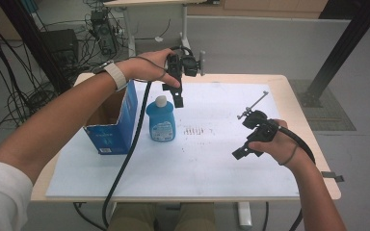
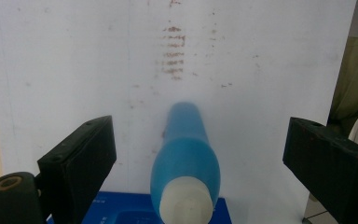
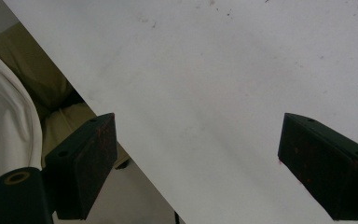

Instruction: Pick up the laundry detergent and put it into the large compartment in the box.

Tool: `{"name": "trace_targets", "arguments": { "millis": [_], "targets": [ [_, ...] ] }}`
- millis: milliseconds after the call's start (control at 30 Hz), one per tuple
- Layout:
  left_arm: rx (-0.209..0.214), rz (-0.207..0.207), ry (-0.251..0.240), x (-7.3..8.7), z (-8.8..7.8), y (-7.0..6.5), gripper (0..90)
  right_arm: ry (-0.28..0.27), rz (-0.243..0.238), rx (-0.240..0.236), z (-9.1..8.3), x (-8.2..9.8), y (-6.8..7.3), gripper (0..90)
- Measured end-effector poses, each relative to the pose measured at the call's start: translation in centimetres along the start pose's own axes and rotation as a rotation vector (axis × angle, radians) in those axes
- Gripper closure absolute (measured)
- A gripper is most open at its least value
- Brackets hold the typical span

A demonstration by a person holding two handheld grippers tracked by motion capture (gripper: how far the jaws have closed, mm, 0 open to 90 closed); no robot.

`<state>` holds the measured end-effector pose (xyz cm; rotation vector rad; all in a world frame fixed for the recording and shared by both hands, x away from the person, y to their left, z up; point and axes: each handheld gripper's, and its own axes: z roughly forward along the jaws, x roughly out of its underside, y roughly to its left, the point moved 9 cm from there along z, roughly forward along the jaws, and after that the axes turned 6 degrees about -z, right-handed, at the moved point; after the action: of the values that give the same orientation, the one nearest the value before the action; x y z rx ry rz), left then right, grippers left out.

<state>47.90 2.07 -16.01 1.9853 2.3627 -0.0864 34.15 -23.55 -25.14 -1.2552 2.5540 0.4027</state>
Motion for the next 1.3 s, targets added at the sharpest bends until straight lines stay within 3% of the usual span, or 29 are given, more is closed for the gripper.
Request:
{"name": "trace_targets", "arguments": {
  "millis": [1300],
  "targets": [
    [-0.007, -0.008, -0.016, 0.66, -0.33, 0.06, 9.7, -0.01, 0.005, 0.011, 0.01, 0.12, 0.04, 11.8]
  ]
}}
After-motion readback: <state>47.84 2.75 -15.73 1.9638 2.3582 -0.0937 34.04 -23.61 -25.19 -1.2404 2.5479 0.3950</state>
